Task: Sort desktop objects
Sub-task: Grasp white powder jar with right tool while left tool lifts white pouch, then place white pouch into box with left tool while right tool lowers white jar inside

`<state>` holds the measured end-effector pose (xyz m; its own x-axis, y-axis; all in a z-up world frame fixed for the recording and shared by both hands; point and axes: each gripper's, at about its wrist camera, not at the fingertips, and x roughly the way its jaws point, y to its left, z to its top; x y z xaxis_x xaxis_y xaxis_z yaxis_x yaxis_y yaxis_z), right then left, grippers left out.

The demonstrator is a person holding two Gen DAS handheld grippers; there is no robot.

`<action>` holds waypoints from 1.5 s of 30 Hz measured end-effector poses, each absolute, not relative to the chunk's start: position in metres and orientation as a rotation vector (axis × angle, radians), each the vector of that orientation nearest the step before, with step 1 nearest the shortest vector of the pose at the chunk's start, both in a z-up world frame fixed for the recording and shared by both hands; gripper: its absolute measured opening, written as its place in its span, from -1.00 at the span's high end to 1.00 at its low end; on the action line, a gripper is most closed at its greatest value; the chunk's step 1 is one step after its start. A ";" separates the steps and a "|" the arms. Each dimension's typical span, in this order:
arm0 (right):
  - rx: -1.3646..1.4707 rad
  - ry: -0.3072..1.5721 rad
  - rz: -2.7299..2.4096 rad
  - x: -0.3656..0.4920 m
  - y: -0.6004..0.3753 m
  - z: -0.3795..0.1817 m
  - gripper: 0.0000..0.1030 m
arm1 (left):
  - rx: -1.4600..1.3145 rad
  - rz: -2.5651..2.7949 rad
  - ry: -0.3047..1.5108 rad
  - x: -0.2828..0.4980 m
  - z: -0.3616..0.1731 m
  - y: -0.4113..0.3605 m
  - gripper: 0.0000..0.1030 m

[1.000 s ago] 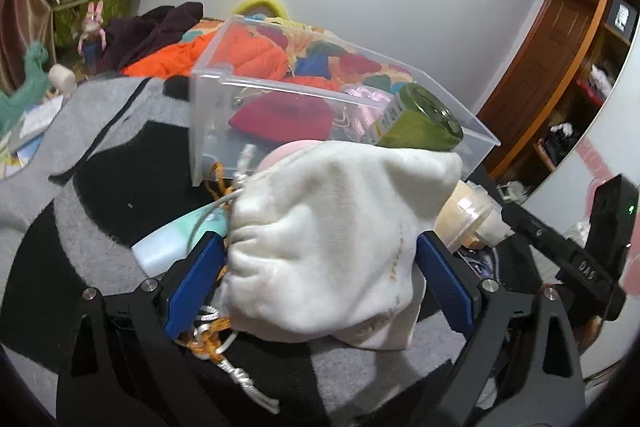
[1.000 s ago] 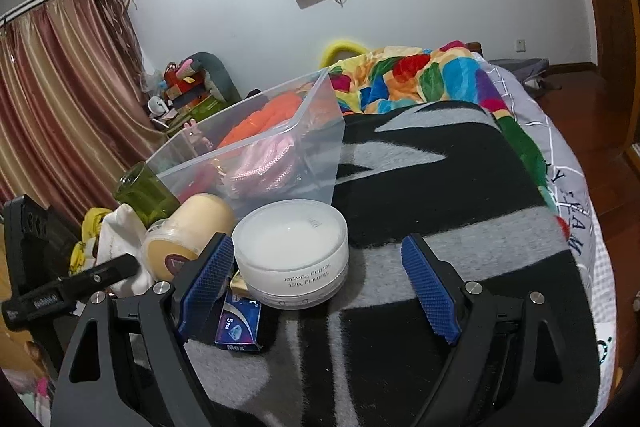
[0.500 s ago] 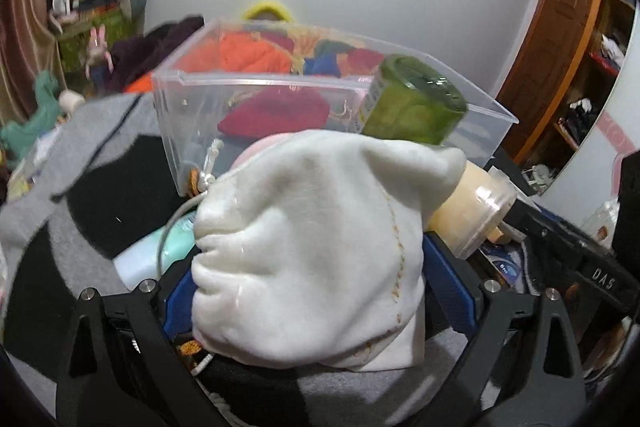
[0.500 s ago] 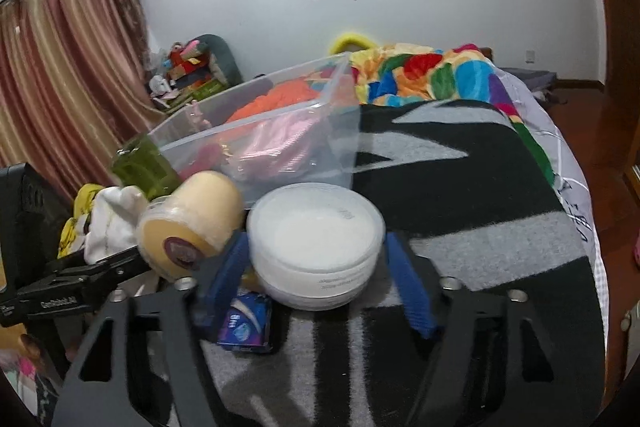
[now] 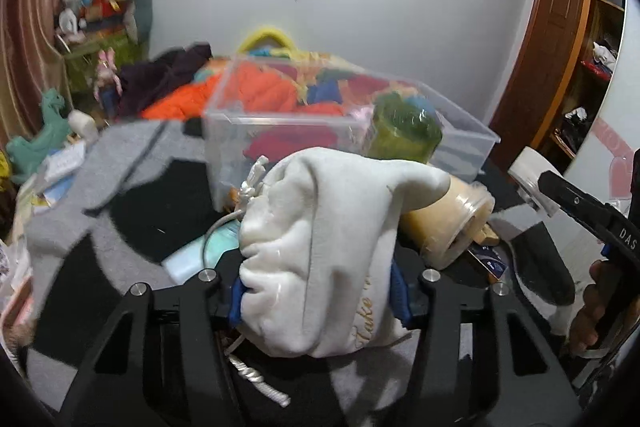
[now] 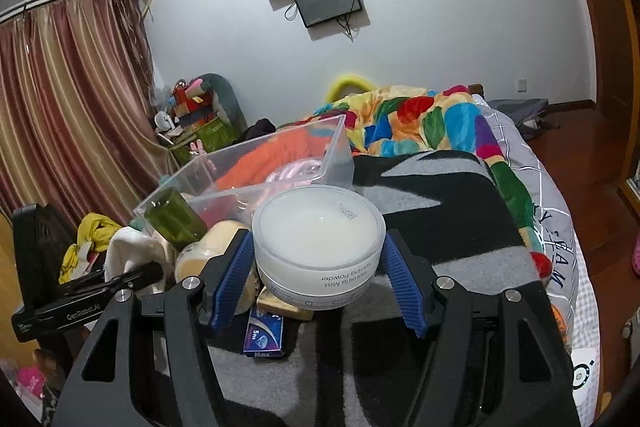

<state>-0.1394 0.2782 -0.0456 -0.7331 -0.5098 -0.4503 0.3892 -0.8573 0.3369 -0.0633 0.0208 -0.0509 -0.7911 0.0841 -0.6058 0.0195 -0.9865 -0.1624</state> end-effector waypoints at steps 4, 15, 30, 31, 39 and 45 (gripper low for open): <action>0.741 -0.322 -2.512 -0.140 0.278 -0.045 -0.21 | -0.916 2.973 -0.203 -0.048 -0.036 0.023 -0.06; 0.720 -0.311 -2.480 -0.135 0.270 -0.042 -0.21 | -0.792 2.937 -0.369 -0.045 -0.004 -0.006 -0.06; 0.665 -0.269 -2.487 -0.137 0.256 -0.020 -0.21 | -0.756 2.912 -0.461 -0.080 0.024 -0.034 -0.06; 0.661 -0.259 -2.486 -0.138 0.255 -0.018 -0.21 | -0.755 2.915 -0.463 -0.082 0.024 -0.035 -0.06; 0.640 -0.189 -2.484 -0.149 0.238 -0.005 -0.21 | -0.741 2.947 -0.421 -0.104 0.029 -0.033 -0.06; 0.651 -0.131 -2.492 -0.163 0.225 0.000 -0.21 | -0.775 2.932 -0.378 -0.128 0.030 -0.031 -0.06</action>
<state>-0.1629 0.2247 0.0005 -0.7281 -0.5394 -0.4229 0.4921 -0.8409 0.2254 -0.1283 -0.0309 0.0301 -0.8681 0.1445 -0.4749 -0.0194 -0.9658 -0.2585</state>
